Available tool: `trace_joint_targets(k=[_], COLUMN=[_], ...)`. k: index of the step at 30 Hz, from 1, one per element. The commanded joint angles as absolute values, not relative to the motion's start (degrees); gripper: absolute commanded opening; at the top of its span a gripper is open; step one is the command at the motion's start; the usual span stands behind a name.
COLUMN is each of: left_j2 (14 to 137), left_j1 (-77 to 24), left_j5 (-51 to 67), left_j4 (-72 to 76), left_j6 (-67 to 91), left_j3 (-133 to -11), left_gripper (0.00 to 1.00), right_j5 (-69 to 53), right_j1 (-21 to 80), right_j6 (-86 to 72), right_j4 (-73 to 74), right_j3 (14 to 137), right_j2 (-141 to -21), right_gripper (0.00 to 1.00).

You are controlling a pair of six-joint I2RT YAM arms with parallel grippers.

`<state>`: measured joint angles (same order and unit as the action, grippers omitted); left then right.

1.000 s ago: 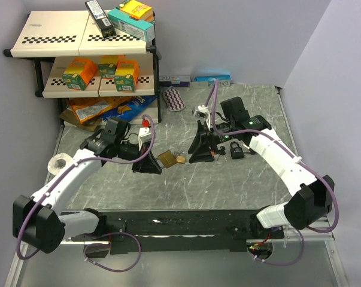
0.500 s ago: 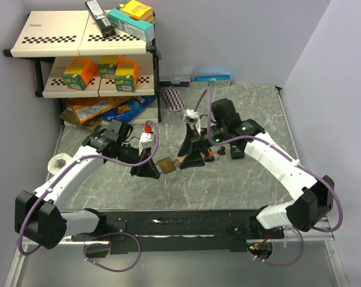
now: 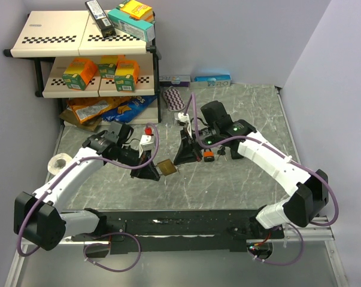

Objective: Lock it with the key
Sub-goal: Lock the lock.

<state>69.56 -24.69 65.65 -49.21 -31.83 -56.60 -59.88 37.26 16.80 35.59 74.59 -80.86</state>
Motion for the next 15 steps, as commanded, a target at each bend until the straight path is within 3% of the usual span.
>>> trace_joint_targets(k=[1, 10, 15], left_j2=[67.6, 69.4, 70.0], left_j1=[-23.3, -20.0, -16.4], left_j5=[70.0, 67.9, 68.8], left_j4=[-48.9, -57.7, -55.1], left_j6=[-35.9, -47.4, -44.7], left_j3=[-56.8, -55.4, -55.8], left_gripper=[0.01, 0.01, 0.01], right_j5=[-62.0, -65.2, -54.0], right_j1=[34.5, 24.5, 24.6], right_j6=[18.5, 19.3, 7.8], right_j4=[37.0, 39.0, 26.0], right_j3=[75.6, 76.3, 70.4], right_j2=[-79.1, -78.6, -78.0], right_gripper=[0.0, 0.0, 0.0])
